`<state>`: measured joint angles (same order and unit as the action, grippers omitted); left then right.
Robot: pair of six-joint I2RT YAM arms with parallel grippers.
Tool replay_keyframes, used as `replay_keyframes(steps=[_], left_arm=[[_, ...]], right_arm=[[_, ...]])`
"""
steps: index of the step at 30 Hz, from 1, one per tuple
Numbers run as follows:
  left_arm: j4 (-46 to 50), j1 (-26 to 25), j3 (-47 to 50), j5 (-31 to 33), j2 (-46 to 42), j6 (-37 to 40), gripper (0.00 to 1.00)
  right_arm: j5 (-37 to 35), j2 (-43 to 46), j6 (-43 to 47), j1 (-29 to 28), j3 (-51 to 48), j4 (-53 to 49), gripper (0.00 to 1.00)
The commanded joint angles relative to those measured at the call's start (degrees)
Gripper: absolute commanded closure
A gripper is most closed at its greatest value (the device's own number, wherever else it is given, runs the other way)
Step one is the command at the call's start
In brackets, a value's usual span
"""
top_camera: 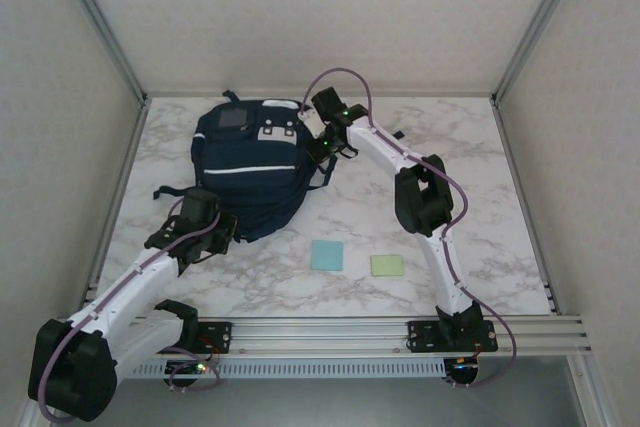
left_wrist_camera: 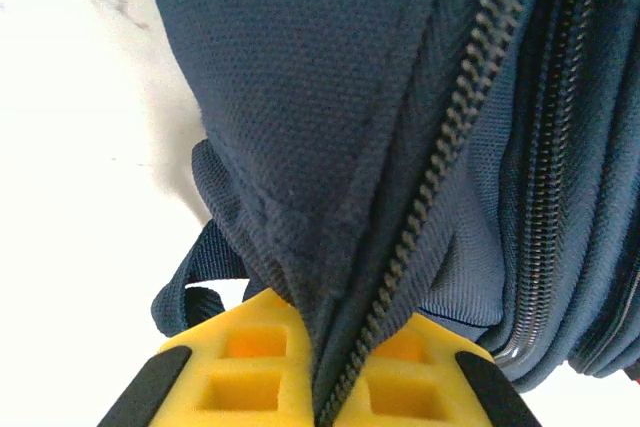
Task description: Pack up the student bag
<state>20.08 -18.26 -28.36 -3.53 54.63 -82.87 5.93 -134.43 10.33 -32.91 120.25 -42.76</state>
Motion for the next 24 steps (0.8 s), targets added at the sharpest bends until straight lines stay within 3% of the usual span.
replay_keyframes(steps=[1, 3, 8, 16, 24], left_arm=[[10.61, 1.82, -0.31, 7.13, -0.29, 1.66, 1.00], [11.18, 1.83, -2.84, 7.30, 1.47, 4.17, 1.00], [10.88, 1.82, -6.03, 7.67, 3.98, 6.85, 1.00], [8.88, 1.52, -8.19, 7.09, 6.91, 9.30, 1.00], [5.24, 0.45, -8.90, 6.96, 7.98, 10.35, 1.00]], right_arm=[[-0.52, 6.32, -4.68, 5.13, -4.62, 5.19, 0.73], [2.85, 11.03, -5.63, 5.20, -10.76, 8.71, 0.63], [9.49, 17.00, -10.66, 4.66, -18.04, 12.28, 0.56], [15.13, 17.62, -24.14, -0.80, -20.74, 18.73, 0.56], [15.17, 13.23, -35.00, -5.42, -17.49, 20.49, 0.57]])
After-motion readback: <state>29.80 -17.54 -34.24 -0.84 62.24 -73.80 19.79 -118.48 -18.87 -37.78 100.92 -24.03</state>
